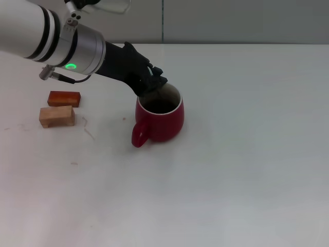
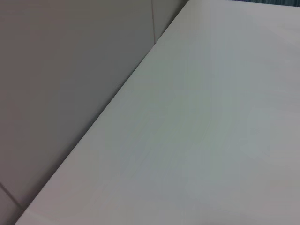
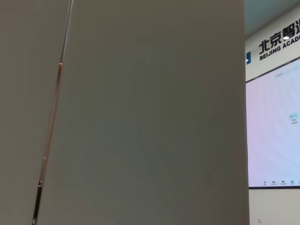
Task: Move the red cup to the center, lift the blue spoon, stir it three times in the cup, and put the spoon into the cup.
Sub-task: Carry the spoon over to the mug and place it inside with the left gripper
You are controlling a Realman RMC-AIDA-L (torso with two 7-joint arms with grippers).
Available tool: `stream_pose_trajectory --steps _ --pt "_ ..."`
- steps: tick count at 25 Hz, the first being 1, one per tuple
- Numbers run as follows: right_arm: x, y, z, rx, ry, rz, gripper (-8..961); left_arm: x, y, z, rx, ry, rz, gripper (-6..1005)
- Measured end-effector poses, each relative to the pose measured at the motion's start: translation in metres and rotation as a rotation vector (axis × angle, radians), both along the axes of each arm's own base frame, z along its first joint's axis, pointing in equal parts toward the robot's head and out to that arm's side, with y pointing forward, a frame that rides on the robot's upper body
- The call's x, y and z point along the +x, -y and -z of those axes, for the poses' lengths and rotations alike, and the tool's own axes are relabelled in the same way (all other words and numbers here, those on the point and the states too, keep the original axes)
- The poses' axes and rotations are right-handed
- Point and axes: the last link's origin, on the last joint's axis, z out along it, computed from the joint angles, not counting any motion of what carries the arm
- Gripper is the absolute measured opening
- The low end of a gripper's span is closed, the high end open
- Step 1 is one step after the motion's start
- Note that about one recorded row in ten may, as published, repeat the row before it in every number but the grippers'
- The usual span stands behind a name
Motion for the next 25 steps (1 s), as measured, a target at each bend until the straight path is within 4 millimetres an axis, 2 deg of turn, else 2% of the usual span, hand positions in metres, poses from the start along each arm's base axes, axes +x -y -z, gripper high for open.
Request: stream_pose_trajectory --steps 11,20,25 --pt "-0.001 0.0 0.0 0.001 0.004 -0.006 613 -0.011 0.007 -0.014 -0.031 -0.057 -0.03 172" --pt "-0.001 0.0 0.0 0.001 0.005 -0.008 613 0.001 0.02 -0.006 -0.106 0.002 -0.013 172" --pt "-0.002 0.0 0.0 0.002 0.006 -0.01 614 0.009 0.02 -0.001 -0.11 0.047 0.007 172"
